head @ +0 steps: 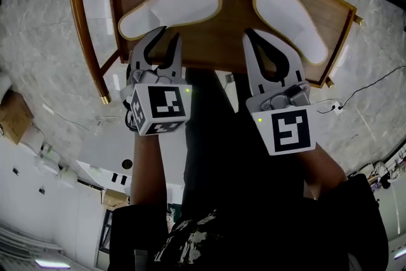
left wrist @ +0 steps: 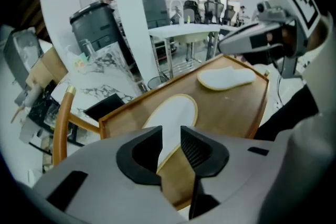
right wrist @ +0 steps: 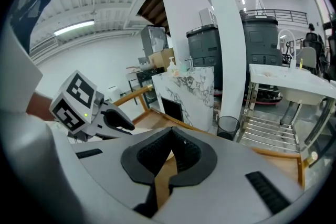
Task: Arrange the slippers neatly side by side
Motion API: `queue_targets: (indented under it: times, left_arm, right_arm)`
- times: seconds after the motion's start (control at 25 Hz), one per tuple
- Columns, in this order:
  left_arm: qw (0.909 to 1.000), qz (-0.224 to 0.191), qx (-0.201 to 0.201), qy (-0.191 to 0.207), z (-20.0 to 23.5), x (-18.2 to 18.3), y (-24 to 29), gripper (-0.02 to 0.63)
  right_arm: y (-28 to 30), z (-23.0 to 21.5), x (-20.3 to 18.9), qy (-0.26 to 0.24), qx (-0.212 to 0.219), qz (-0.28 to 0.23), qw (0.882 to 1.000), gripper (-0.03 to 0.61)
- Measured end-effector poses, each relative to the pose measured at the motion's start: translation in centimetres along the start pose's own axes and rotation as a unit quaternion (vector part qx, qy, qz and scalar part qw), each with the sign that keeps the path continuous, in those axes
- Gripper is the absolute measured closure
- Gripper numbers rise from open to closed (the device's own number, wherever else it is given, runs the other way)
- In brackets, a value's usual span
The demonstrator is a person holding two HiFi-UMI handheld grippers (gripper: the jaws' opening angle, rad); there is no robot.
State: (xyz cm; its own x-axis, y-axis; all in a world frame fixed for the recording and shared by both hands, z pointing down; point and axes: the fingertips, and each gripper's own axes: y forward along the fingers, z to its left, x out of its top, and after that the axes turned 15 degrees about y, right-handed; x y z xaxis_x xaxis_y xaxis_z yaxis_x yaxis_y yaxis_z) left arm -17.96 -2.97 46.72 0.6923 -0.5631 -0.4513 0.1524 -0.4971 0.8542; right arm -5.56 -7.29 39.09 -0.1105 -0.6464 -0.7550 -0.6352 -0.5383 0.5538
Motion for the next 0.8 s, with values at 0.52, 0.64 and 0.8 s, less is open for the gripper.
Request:
queue_targets:
  times: [0.52, 0.64, 0.8]
  left_arm:
    - [0.9906, 0.06, -0.035, 0.117, 0.0, -0.8, 3.6, 0.431]
    - [0.9847, 0.075, -0.031, 0.155, 0.5, -0.8, 4.2, 0.431]
    - [0.9791, 0.092, -0.036, 0.178, 1.0, -1.0, 5.1, 0.431]
  right_arm:
    - [-0.5, -0.4, -1.1, 0.009, -0.002, 0.013, 1.0, 0.58]
    - [-0.3, -0.6, -1.2, 0.011, -0.004, 0.015, 1.0, 0.58]
    - [0.1, -0.6, -1.0, 0.015, -0.005, 0.01, 1.0, 0.58]
